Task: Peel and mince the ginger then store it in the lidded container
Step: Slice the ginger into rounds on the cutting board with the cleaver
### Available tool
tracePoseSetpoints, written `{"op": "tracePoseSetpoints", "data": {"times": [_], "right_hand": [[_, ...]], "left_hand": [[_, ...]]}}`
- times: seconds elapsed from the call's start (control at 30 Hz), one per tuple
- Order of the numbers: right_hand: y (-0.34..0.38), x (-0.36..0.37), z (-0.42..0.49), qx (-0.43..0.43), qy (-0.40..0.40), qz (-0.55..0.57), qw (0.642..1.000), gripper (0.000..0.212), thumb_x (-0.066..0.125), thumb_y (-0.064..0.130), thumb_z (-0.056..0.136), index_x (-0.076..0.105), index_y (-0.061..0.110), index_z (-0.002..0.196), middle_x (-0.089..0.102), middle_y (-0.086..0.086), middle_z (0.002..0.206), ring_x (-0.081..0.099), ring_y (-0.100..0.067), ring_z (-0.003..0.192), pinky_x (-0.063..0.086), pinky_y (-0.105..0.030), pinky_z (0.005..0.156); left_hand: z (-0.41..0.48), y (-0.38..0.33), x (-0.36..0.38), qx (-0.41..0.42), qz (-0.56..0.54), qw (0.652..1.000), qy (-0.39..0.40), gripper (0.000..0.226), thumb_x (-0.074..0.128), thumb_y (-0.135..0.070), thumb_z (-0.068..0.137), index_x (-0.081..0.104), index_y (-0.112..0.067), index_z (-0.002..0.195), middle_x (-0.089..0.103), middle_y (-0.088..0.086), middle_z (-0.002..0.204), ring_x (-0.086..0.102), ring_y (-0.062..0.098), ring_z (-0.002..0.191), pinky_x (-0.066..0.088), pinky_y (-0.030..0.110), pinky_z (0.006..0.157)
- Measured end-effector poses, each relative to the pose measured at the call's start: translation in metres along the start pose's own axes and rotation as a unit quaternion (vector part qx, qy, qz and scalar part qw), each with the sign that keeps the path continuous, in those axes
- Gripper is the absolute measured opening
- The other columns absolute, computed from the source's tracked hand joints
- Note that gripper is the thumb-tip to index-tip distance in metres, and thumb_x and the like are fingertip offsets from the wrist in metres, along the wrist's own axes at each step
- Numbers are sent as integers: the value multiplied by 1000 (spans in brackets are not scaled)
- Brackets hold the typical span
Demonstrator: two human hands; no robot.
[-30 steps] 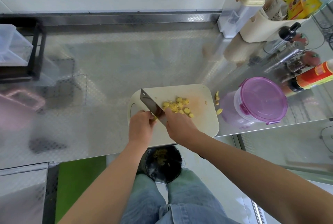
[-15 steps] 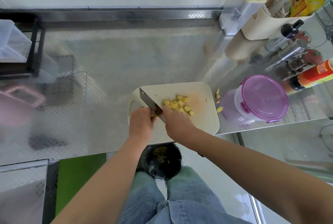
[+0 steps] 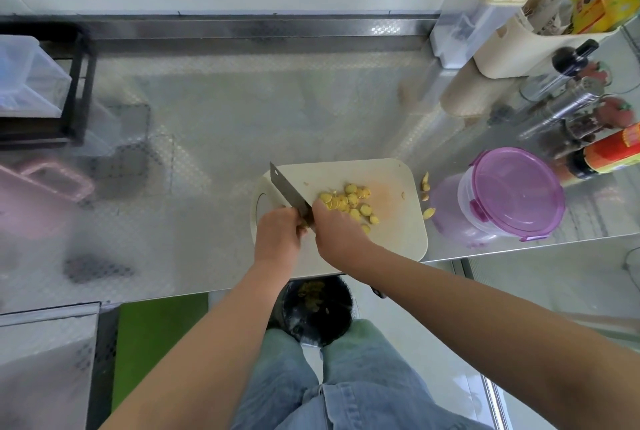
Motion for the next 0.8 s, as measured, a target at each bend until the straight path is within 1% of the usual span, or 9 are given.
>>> {"op": "tracePoseSetpoints", "data": {"times": [0.1, 0.17, 0.23, 0.3, 0.37, 0.53, 0.67, 0.73, 0.8], "right_hand": [[5, 1, 6, -3, -1, 14, 1000, 21, 43, 0, 91, 30, 15, 97, 35, 1, 70, 43, -25, 69, 25, -30, 48], [1, 2, 3, -4, -5, 22, 1000, 20, 42, 0, 92, 30, 15, 98, 39, 0, 73, 44, -25, 69, 24, -29, 46], [-5, 6, -4, -2, 2, 20, 1000, 20, 41, -1, 91, 35, 13, 104, 44, -4, 78, 44, -25, 69, 29, -31, 51], [-12, 9, -11, 1, 13, 8, 1000, 27, 40, -3, 91, 37, 10, 114, 40, -3, 77, 43, -25, 71, 32, -34, 57], [-13, 9, -12, 0, 13, -8, 1000, 28, 41, -4, 91, 37, 9, 116, 37, -1, 74, 43, -25, 72, 32, -35, 59], [-5, 12, 0, 7, 8, 9, 1000, 20, 43, -1, 92, 33, 13, 102, 49, -7, 82, 45, -25, 68, 33, -35, 57], [-5, 13, 0, -6, 1, 10, 1000, 20, 42, -1, 92, 32, 14, 100, 43, -3, 75, 45, -25, 66, 30, -32, 51], [-11, 17, -5, -10, 10, 5, 1000, 22, 40, -3, 91, 32, 14, 101, 38, -1, 70, 42, -23, 61, 22, -29, 45], [-16, 20, -9, -11, 14, -1, 1000, 23, 40, -4, 90, 30, 14, 100, 37, 0, 68, 40, -22, 60, 22, -29, 46]], "left_hand": [[1, 1, -1, 4, 5, 1000, -6, 10, 64, -12, 85, 73, -7, 85, 69, 14, 86, 61, 30, 79, 31, 27, 62], [2, 3, -1, 3, 3, 1000, -5, 10, 66, -12, 85, 73, -7, 87, 70, 14, 88, 62, 31, 82, 36, 30, 64], [2, 4, -1, -2, 3, 1000, -3, 11, 66, -13, 86, 73, -5, 90, 70, 14, 92, 62, 32, 87, 39, 32, 69], [3, 4, 1, -3, 6, 1000, 1, 13, 65, -15, 87, 72, -5, 93, 69, 14, 95, 62, 32, 90, 41, 34, 72], [3, 2, 3, 3, 14, 1000, 4, 14, 64, -15, 89, 71, -4, 95, 69, 15, 97, 62, 32, 91, 41, 34, 73], [2, -1, 3, 20, 26, 999, -1, 12, 61, -12, 88, 71, -6, 90, 69, 14, 92, 62, 31, 84, 34, 29, 64], [4, 3, 2, 13, 30, 999, -7, 13, 63, -16, 88, 72, -7, 89, 70, 13, 91, 62, 31, 85, 32, 28, 64], [5, 4, 3, 9, 33, 999, -4, 14, 63, -17, 88, 72, -6, 90, 70, 14, 93, 63, 31, 87, 37, 32, 67], [6, 5, 4, 10, 26, 1000, -4, 15, 63, -17, 88, 72, -6, 91, 69, 15, 94, 62, 32, 87, 41, 35, 70]]}}
Point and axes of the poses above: each hand's wrist, its own z-axis towards the middle knuckle, its own x-axis out of the palm, y = z × x, the point moved 9 cm from there along z, towards the middle knuckle
